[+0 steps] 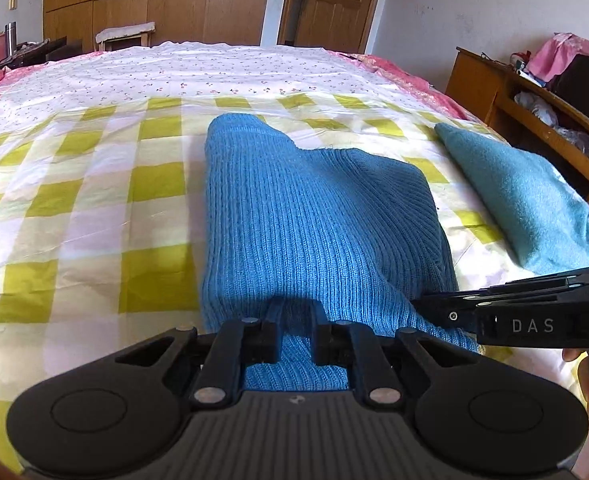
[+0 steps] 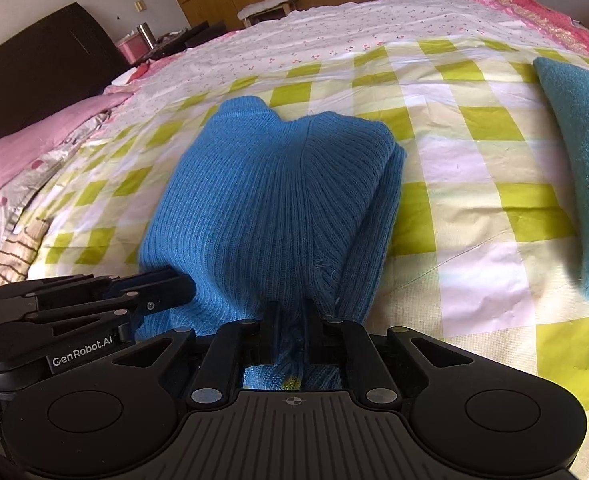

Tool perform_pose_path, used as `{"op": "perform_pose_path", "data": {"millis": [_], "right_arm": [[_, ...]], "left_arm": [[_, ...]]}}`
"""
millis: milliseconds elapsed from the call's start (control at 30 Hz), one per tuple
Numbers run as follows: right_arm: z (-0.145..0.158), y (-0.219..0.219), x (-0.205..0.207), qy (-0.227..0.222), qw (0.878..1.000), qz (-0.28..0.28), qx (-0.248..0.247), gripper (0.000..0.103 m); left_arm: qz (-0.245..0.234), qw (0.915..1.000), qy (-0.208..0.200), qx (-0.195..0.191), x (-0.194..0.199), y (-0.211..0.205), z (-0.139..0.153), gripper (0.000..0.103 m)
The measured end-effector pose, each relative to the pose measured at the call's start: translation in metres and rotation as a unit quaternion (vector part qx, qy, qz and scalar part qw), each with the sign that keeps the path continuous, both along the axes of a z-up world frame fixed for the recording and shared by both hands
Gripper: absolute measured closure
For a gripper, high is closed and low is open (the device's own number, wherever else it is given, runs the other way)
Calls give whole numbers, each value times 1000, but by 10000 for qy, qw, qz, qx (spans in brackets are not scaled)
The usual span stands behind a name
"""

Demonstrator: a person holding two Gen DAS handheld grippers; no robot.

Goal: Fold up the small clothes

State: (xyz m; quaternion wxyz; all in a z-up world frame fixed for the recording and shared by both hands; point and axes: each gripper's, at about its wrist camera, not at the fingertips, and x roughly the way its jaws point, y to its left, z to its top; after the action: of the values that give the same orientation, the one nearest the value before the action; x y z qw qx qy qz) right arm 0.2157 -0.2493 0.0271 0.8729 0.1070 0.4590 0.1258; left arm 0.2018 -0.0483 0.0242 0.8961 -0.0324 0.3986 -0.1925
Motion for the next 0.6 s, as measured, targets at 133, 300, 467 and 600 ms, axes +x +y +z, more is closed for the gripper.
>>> {"op": "perform_pose_path", "data": {"millis": [133, 300, 467, 600], "right_arm": [[15, -4, -6, -211, 9995, -54, 231, 87], [32, -14, -7, -741, 9964, -298, 287, 80], [20, -21, 5, -618, 9971, -440, 77, 67], [0, -19, 13, -227, 9988, -427, 9, 61]], "left_arm": [[18, 9999, -122, -54, -3, 4, 12, 84], [125, 9993, -322, -150, 1, 8, 26, 84], [381, 9984, -361, -192, 20, 14, 25, 72], [502, 9983, -198, -213, 31, 20, 12, 62]]}}
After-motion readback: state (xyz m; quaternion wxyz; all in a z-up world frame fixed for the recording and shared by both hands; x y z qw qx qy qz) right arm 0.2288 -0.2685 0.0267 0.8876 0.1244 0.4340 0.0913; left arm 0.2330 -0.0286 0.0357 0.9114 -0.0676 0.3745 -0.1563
